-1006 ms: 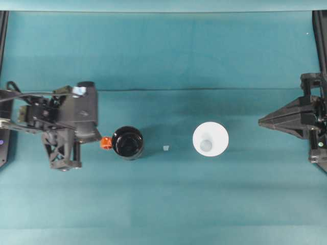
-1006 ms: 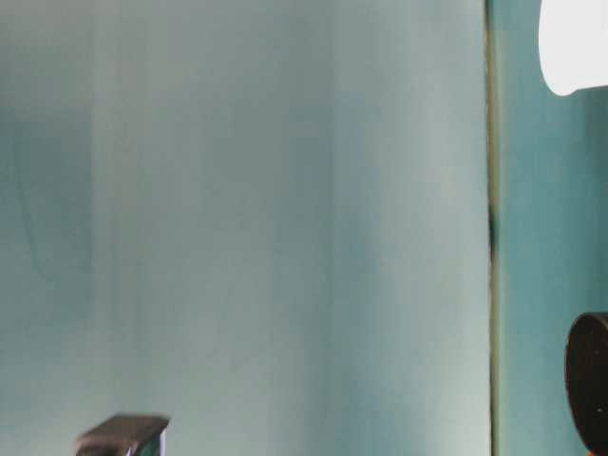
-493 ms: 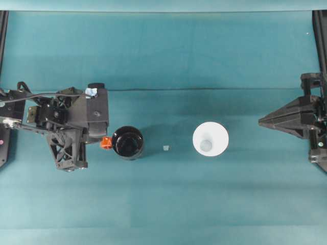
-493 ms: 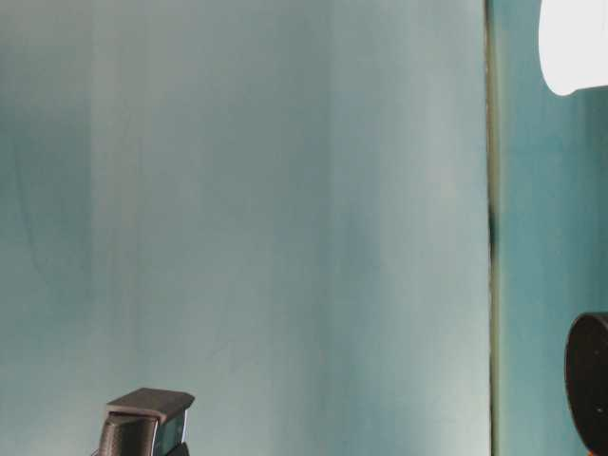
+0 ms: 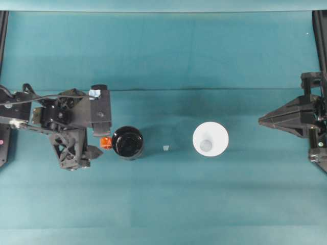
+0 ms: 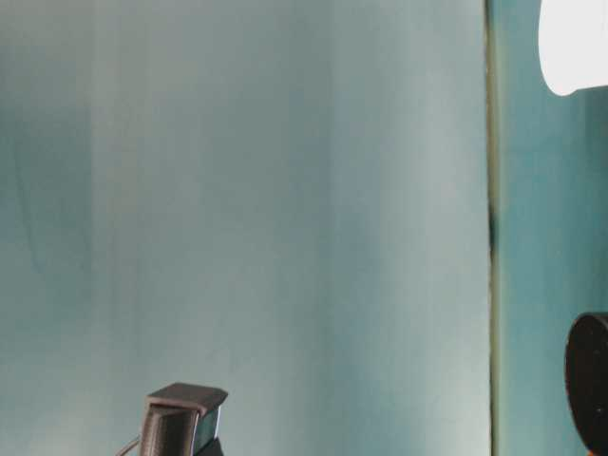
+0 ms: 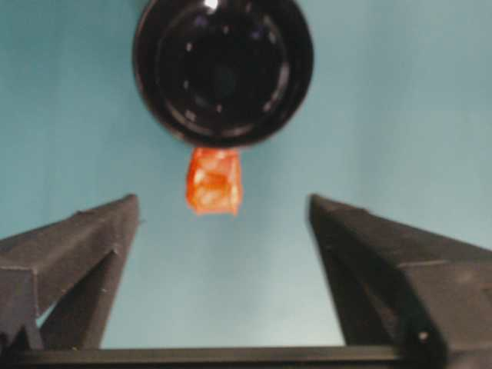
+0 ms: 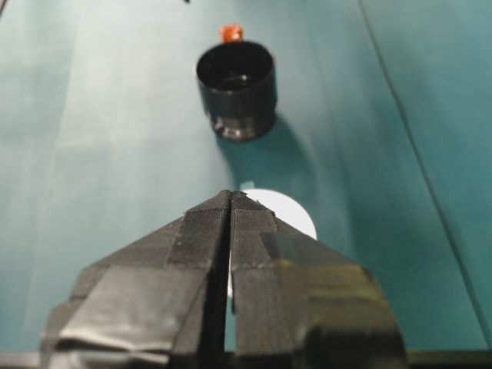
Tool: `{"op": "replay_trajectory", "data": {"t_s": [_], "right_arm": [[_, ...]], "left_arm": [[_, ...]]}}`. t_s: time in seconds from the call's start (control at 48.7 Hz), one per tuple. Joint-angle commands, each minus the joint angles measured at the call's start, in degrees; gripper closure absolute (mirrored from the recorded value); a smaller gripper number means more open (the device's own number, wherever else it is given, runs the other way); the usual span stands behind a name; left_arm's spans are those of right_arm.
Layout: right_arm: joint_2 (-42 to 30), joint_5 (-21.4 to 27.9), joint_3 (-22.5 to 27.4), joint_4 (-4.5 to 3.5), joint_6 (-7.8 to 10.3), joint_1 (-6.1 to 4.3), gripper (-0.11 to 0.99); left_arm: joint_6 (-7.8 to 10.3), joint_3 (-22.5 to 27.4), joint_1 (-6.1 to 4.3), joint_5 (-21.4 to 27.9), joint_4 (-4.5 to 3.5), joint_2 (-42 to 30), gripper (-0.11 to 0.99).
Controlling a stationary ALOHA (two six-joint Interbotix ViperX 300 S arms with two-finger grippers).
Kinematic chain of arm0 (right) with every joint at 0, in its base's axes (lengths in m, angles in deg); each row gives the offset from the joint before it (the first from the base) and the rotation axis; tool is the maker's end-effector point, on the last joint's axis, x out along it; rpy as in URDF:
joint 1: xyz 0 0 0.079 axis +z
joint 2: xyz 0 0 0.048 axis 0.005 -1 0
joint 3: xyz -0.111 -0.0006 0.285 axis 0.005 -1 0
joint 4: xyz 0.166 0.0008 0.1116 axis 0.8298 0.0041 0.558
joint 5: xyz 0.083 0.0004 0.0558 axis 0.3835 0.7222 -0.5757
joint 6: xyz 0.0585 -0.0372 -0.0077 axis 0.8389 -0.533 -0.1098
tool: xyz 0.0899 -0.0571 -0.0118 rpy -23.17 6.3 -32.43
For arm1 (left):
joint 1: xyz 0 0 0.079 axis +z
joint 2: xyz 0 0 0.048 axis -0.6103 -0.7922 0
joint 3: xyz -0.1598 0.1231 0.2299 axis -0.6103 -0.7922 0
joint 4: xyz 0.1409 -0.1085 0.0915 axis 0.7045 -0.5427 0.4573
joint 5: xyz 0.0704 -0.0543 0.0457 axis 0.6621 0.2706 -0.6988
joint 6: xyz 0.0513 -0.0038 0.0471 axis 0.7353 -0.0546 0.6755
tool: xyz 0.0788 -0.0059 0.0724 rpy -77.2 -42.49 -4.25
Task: Put the paper cup into the moved red handle cup holder.
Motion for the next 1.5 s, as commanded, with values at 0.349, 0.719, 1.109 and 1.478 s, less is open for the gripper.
{"op": "replay_trajectory", "data": {"t_s": [0.349,0.719,1.109,1.478], "right_arm": [[-0.18,0.53,1.32,0.09,0.35,-0.53,0.98],[-0.18,0.62,1.32,0.09,0.35,-0.53,0.98],[-0.09,0.62,1.32,0.09,0.35,-0.7,0.98],[-0.18,0.88,1.32,0.09,0.35,-0.79,0.98]], "left_arm": [[0.88,-1.32,-0.09,-6.06,0.18,-5.71,-0.07],[5.1,-1.41,0.44,-9.4,0.09,-11.07,-0.07],[4.92,-1.32,1.58,-9.58,0.09,-11.07,-0.06],[4.83,-1.41,1.14,-9.58,0.09,-11.07,0.43]]}}
